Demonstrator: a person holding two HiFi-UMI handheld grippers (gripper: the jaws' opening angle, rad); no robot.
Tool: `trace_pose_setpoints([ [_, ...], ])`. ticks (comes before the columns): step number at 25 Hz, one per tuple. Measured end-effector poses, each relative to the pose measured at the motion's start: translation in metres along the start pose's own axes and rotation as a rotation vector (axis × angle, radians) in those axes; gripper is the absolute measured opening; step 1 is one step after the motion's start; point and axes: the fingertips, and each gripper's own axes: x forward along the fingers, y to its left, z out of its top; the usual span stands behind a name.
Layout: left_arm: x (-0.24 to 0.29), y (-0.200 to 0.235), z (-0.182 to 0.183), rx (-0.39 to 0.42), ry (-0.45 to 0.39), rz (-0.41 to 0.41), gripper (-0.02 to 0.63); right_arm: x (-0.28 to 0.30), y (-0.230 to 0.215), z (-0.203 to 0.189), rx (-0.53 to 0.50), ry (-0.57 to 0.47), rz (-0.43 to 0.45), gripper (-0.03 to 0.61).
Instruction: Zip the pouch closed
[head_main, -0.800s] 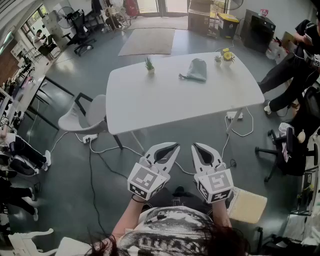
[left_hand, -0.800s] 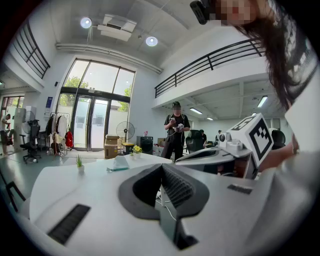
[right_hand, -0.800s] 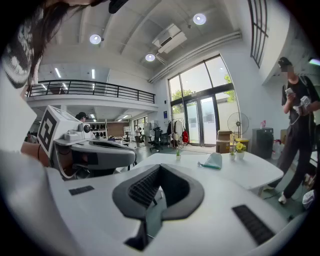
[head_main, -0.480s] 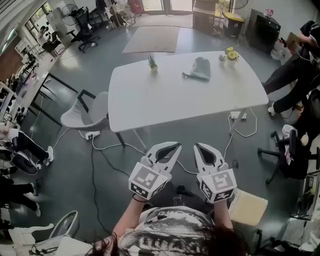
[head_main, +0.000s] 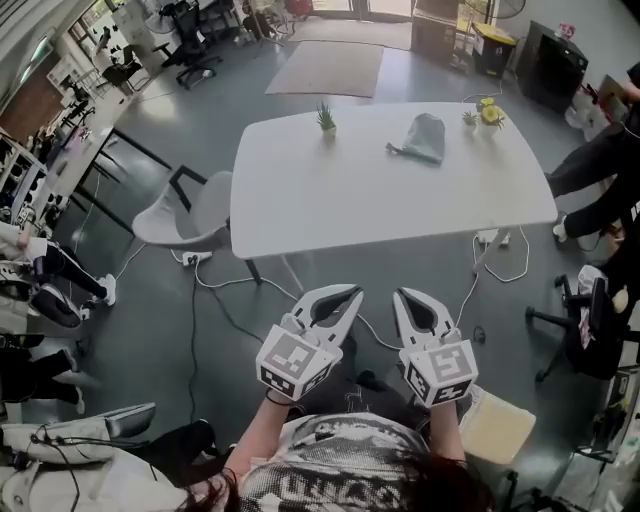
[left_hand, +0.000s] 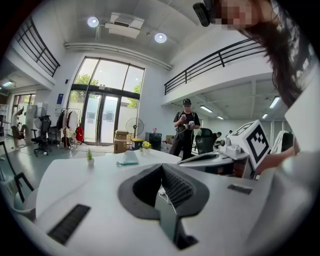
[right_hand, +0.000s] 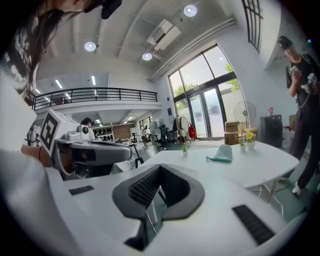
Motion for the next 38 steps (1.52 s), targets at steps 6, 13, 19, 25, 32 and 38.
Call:
trace_pose_setpoints([
  [6,0.032,0.027,-0.002,-0.004,0.014,-0.024,0.012,0.038,-0.027,0.004,0.002,0.012,-0.005,-0.003],
  [13,0.086,0.095,0.012,-0.005,0.031,-0.085,0.012,0.105,-0.064,0.023,0.017,0.051,-0.049,-0.003],
  [19,0.132,0.145,0.03,-0.01,0.027,-0.158,0.012,0.156,-0.097,0.044,0.028,0.075,-0.106,-0.003],
  [25,0.165,0.186,0.033,-0.003,0.03,-0.228,0.012,0.199,-0.12,0.056,0.03,0.08,-0.165,-0.003],
  [32,0.196,0.213,0.037,-0.018,0.037,-0.266,0.012,0.213,-0.152,0.071,0.001,0.087,-0.236,-0.003],
  [38,0.231,0.206,0.034,-0.026,0.068,-0.312,0.012,0.215,-0.186,0.068,0.033,0.105,-0.265,-0.003],
])
